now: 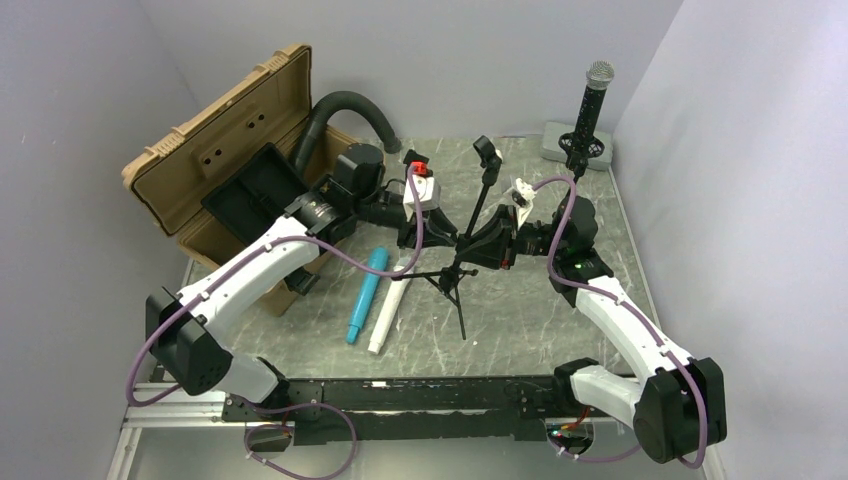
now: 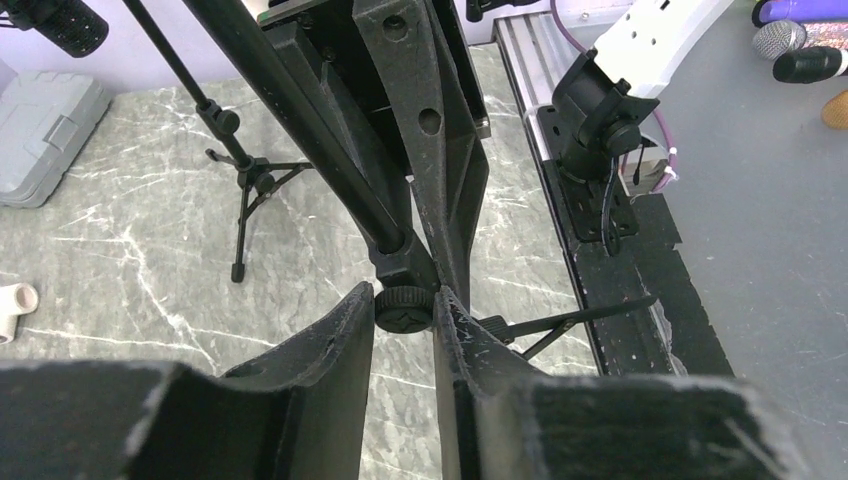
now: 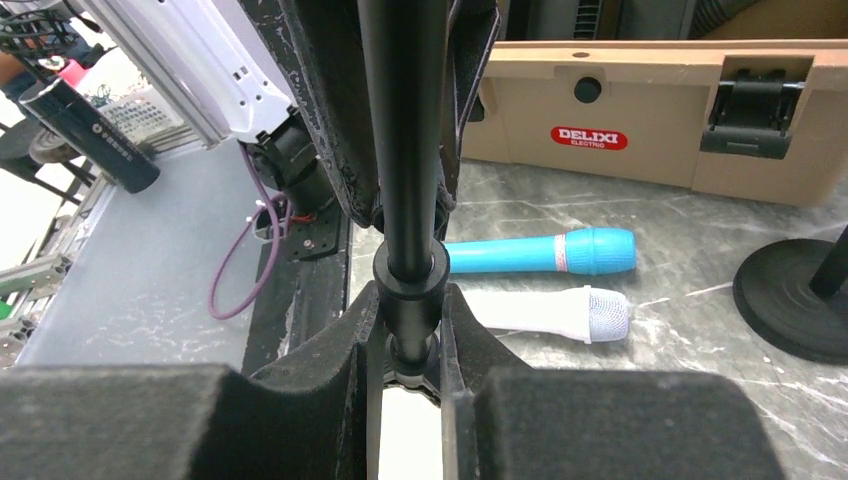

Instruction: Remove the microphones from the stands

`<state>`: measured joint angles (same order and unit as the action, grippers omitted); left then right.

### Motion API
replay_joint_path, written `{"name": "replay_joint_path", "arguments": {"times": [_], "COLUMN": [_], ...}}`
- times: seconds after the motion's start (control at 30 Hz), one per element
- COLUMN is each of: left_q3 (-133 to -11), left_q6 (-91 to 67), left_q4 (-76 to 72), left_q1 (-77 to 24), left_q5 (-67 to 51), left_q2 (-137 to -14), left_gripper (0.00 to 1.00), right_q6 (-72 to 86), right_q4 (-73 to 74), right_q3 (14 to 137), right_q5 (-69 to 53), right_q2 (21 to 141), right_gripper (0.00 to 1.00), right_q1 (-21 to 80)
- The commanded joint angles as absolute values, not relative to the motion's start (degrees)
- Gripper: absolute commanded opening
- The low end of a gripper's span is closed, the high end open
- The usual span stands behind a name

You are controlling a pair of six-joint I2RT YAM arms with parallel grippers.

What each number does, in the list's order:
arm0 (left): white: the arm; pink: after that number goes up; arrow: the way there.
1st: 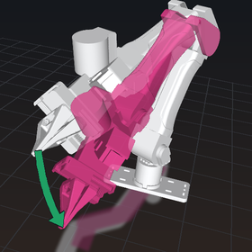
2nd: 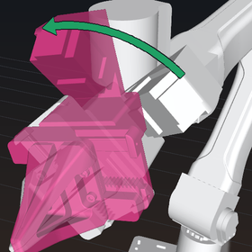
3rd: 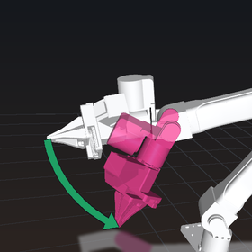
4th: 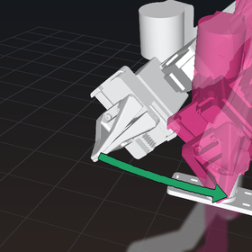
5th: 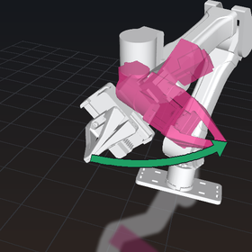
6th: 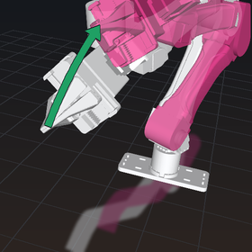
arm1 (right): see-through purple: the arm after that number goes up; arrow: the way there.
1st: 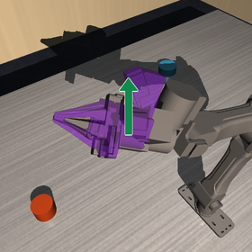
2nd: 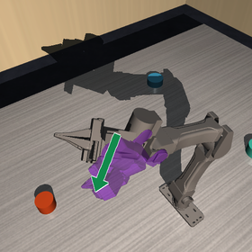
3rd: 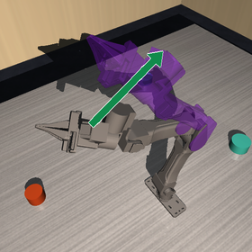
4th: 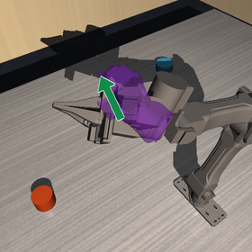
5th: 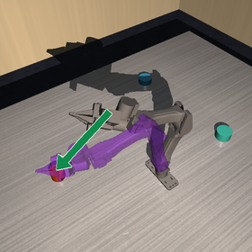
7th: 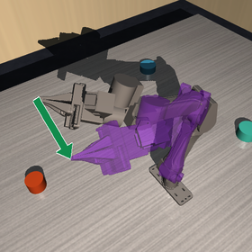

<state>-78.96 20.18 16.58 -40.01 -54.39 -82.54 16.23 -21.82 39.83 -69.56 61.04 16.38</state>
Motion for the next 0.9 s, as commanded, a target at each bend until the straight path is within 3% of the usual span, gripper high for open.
{"name": "replay_joint_path", "arguments": {"times": [0.0,0.2,0.33,0.5,0.7,0.87], "left_q3": [-78.8,-77.7,-76.8,-75.9,-75.3,-74.0], "left_q6": [16.7,16.3,15.4,14.6,12.5,5.2], "left_q4": [12.6,12.1,11.7,10.8,9.4,5.3], "left_q1": [-40.4,-40.6,-40.7,-40.6,-40.7,-40.6], "left_q5": [-57.7,-57.6,-57.8,-57.5,-57.4,-58.4], "left_q2": [-83.7,-83.4,-83.2,-83.0,-83.1,-83.4], "left_gripper": [0.29,0.29,0.38,0.40,0.27,0.00], "right_q6": [14.8,14.3,14.0,13.5,12.2,3.8], "right_q4": [-24.2,-23.6,-23.2,-22.5,-21.5,-13.4], "right_q3": [43.1,43.5,43.7,43.9,44.0,45.8], "right_q5": [-70.3,-70.0,-69.9,-69.8,-69.5,-67.7], "right_q2": [58.9,58.8,58.8,58.7,58.6,58.3], "right_gripper": [0.00,0.00,0.00,0.00,0.00,0.00], "right_q1": [16.7,16.7,16.5,16.5,16.5,16.5]}}
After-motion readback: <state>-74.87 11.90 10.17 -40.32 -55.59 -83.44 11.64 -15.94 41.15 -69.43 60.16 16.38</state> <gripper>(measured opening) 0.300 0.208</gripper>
